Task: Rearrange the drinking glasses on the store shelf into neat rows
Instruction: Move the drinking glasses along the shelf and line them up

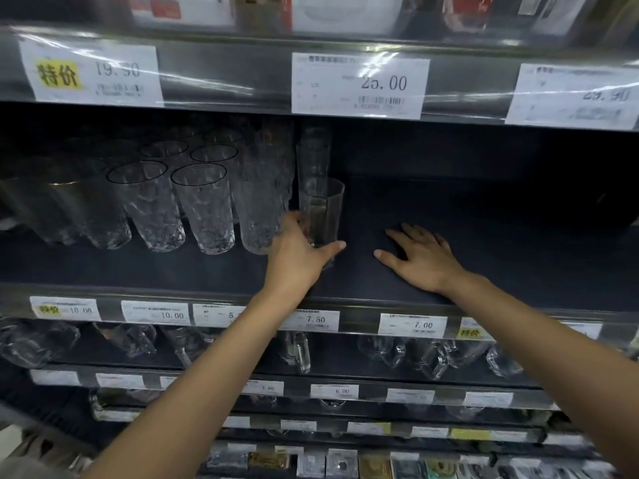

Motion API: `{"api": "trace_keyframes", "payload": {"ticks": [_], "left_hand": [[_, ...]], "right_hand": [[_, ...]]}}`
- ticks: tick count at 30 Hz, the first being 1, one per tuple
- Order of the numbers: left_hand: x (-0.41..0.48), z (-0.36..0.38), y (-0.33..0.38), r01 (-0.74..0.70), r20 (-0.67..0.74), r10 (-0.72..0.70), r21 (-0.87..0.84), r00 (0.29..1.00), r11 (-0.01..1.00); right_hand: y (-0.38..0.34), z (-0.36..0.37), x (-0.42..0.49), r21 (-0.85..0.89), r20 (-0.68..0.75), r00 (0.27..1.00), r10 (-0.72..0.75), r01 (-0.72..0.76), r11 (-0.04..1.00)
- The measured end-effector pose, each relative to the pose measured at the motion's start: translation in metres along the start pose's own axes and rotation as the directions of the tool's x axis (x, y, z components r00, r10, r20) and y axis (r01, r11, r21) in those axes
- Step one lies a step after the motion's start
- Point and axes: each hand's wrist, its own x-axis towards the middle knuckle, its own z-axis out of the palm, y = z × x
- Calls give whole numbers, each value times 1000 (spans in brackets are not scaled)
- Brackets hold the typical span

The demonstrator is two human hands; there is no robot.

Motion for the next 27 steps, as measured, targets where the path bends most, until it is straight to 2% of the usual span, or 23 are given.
{"api": "trace_keyframes", "payload": {"ticks": [5, 8, 16, 27], "left_hand": [[14, 5, 12, 6, -14, -3, 285, 1000, 958], [24, 8, 14, 26, -6, -26, 370, 1000, 929], [29, 23, 12, 66, -98, -38, 306, 994, 950], [42, 33, 6, 95, -119, -71, 217, 990, 972]], "right_hand": [[2, 0, 0, -4, -1, 1000, -7, 7, 1000], [2, 1, 0, -11, 1, 1000, -10, 10, 1000], [4, 2, 3, -25, -2, 1000, -18, 18, 1000], [3, 3, 2, -4, -17, 1000, -13, 13, 1000]]}}
